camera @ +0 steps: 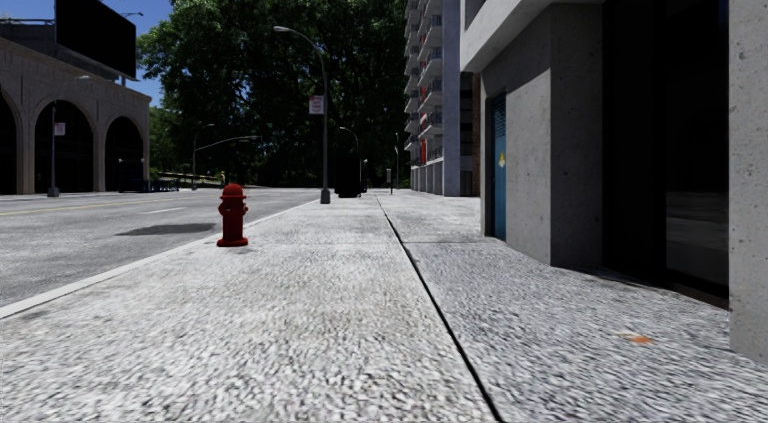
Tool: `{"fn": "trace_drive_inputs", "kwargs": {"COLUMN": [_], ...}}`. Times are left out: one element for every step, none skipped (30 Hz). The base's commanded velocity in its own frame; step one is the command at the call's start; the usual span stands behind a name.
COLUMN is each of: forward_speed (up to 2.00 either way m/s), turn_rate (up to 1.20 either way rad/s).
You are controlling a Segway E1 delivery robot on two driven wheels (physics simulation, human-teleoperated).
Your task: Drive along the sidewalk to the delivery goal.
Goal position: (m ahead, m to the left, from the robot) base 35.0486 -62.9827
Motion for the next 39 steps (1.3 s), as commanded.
{"fn": "trace_drive_inputs", "kwargs": {"forward_speed": [2.00,2.00,2.00,2.00,2.00,2.00,2.00,2.00,2.00,2.00,2.00,2.00,2.00,2.00,2.00,2.00,2.00,2.00,2.00,2.00,2.00,2.00,2.00,2.00,2.00,2.00,2.00,2.00,2.00,2.00,2.00,2.00,2.00,2.00,2.00,2.00,2.00,2.00,2.00], "turn_rate": [0.00,0.00,0.00,0.00,0.00,0.00,0.00,0.00,0.00,0.00,0.00,0.00,0.00,0.00,0.00,0.00,0.00,0.00,0.00,0.00,0.00,0.00,0.00,0.00,0.00,0.00,0.00,0.00,0.00,0.00,0.00,0.00,0.00,0.00,0.00,0.00,0.00,0.00,0.00]}}
